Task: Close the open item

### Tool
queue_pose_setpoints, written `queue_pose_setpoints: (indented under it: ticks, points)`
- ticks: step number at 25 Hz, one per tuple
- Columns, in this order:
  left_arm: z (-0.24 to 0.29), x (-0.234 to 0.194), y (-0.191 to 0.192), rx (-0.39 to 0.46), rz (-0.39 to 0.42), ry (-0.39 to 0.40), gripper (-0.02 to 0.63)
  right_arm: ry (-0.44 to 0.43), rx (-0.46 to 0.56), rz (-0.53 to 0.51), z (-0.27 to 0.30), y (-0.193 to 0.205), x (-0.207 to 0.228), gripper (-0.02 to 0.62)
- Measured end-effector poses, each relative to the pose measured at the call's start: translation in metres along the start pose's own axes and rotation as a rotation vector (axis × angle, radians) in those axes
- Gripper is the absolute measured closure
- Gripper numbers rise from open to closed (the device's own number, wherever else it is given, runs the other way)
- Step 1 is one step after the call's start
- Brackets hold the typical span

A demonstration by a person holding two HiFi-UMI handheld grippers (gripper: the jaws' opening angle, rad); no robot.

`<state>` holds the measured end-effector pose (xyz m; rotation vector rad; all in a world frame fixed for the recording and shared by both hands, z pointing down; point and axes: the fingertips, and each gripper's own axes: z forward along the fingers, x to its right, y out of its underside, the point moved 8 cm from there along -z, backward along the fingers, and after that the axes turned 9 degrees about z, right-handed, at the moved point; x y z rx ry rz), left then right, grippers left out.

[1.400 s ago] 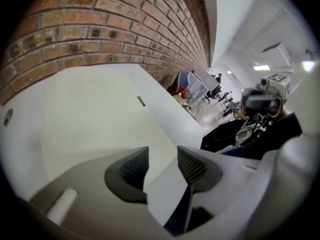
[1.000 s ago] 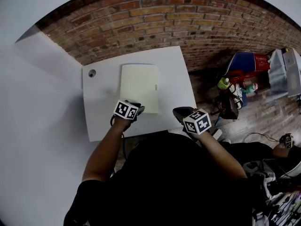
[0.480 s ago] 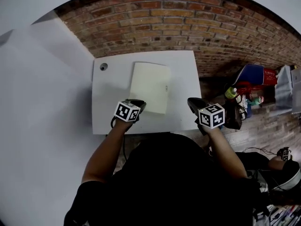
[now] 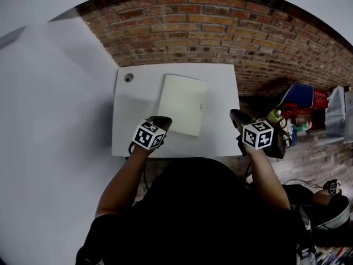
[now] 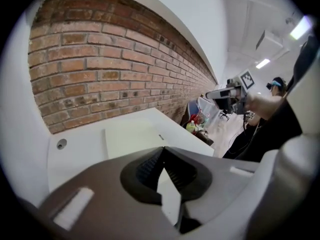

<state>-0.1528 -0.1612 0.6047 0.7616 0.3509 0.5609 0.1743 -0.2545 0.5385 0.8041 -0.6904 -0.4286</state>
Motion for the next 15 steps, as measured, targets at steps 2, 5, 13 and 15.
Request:
queue_pose_setpoints:
  ticks: [2,5,13,15]
  points:
    - [-0.008,-0.002,-0.003,0.025,-0.006,-0.012,0.601,0.0,0.011,-0.001,0.002,-0.002,-0.002,0.593]
    - [-0.021,-0.005,-0.009,0.063,-0.009,-0.026,0.602,0.001,0.033,-0.008,0.004,-0.006,-0.005,0.592]
    - [-0.062,-0.019,-0.033,0.179,0.0,-0.091,0.603,-0.007,0.093,-0.03,0.011,-0.025,-0.014,0.592]
    - [-0.071,-0.022,-0.037,0.211,0.005,-0.094,0.603,-0.014,0.101,-0.036,0.013,-0.028,-0.018,0.592]
